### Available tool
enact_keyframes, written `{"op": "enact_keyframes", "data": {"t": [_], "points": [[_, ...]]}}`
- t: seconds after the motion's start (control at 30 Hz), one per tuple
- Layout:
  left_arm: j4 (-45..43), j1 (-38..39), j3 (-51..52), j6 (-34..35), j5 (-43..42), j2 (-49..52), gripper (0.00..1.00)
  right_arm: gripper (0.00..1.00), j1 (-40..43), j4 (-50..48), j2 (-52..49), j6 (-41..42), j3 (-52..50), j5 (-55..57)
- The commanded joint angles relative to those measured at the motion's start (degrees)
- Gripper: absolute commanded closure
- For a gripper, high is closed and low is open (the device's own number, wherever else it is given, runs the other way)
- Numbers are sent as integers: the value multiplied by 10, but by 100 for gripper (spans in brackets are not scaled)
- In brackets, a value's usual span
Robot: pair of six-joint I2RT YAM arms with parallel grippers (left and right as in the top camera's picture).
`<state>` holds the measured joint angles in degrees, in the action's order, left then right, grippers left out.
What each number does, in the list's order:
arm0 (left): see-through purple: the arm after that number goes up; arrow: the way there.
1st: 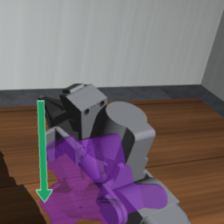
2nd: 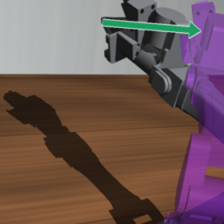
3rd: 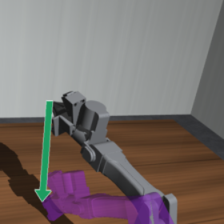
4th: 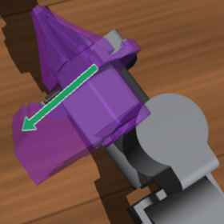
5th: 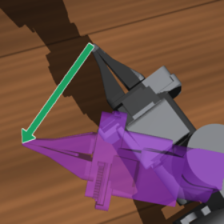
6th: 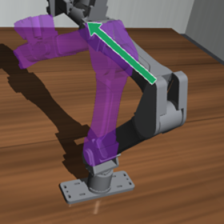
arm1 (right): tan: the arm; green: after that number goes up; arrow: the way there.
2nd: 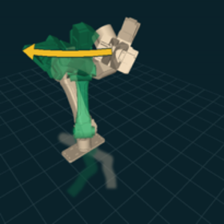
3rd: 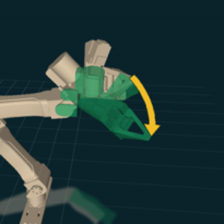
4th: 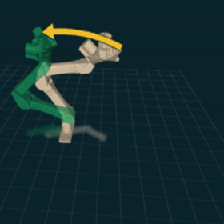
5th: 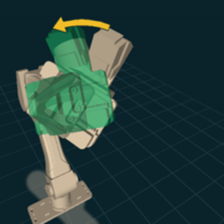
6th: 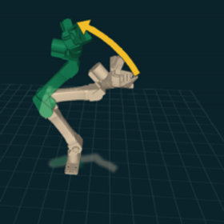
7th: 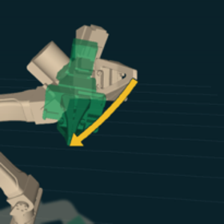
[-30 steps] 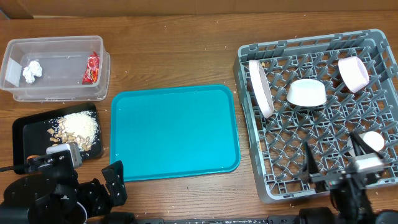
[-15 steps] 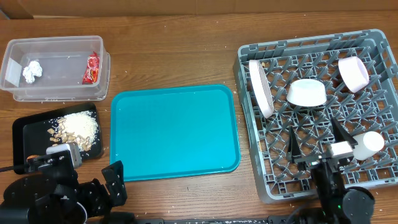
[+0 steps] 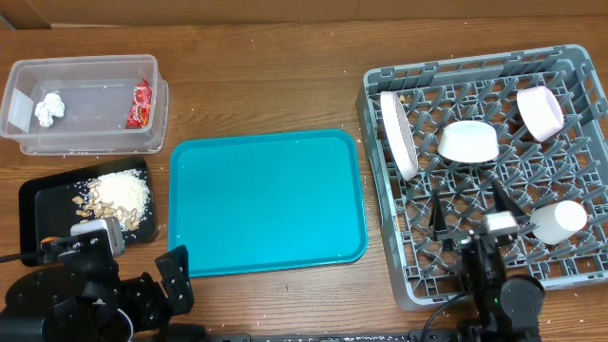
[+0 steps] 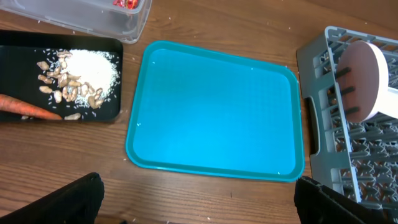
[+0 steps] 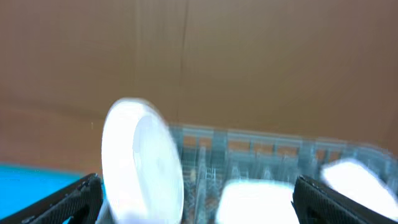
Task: Sort waste into correct bins and load items into the dishwasher
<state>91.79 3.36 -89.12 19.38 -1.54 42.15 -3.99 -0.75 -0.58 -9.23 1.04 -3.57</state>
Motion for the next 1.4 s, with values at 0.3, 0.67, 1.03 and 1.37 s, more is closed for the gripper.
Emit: {"op": "enact_keyframes", "data": {"t": [0.3,0.67,1.03,1.37], "points": [[0,0,1,4,-4,-3,0,0,3,52,4,4,-5,-12],[0,0,1,4,-4,-3,0,0,4,52,4,4,-5,-12],[0,0,1,4,-4,-3,0,0,4,52,4,4,-5,-12],[-44,-15,28,-59,38,-17,0,0,4,52,4,4,-5,-12]]}}
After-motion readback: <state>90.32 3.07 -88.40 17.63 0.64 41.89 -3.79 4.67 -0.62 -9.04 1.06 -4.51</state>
